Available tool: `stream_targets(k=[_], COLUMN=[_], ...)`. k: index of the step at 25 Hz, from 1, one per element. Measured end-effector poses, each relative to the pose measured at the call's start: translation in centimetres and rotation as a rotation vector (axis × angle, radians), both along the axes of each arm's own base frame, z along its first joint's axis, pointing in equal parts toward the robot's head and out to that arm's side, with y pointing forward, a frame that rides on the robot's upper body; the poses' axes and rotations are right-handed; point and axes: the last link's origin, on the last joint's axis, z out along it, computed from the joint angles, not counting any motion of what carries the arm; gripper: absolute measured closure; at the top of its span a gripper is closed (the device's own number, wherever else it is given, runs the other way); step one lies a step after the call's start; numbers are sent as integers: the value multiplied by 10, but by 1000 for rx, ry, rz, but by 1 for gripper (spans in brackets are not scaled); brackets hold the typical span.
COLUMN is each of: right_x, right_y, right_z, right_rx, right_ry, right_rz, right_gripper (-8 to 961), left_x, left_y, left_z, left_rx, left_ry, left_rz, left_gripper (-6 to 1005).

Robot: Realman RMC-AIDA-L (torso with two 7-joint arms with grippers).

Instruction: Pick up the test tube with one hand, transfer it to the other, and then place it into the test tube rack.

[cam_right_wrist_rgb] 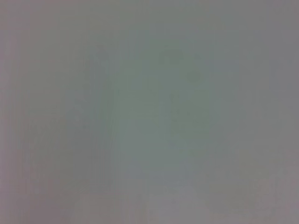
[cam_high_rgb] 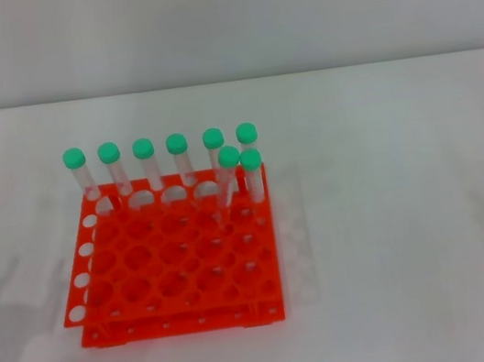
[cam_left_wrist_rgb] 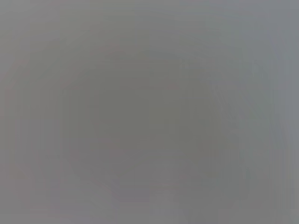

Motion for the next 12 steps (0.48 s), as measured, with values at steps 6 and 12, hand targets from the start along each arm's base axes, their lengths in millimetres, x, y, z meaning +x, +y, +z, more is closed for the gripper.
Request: stream_targets(k=[6,12], right_x=[12,20], right_y=[-9,-15], right_z=[12,17], right_rx=[83,126], right_ry=[24,48], right_rz=[-63,-112], right_gripper=[99,99], left_x=[5,5], left_y=[1,9], left_z=[-8,-10], left_rx=[-10,18], left_ry=[-39,-78], left_rz=[-14,19], left_gripper=[361,361])
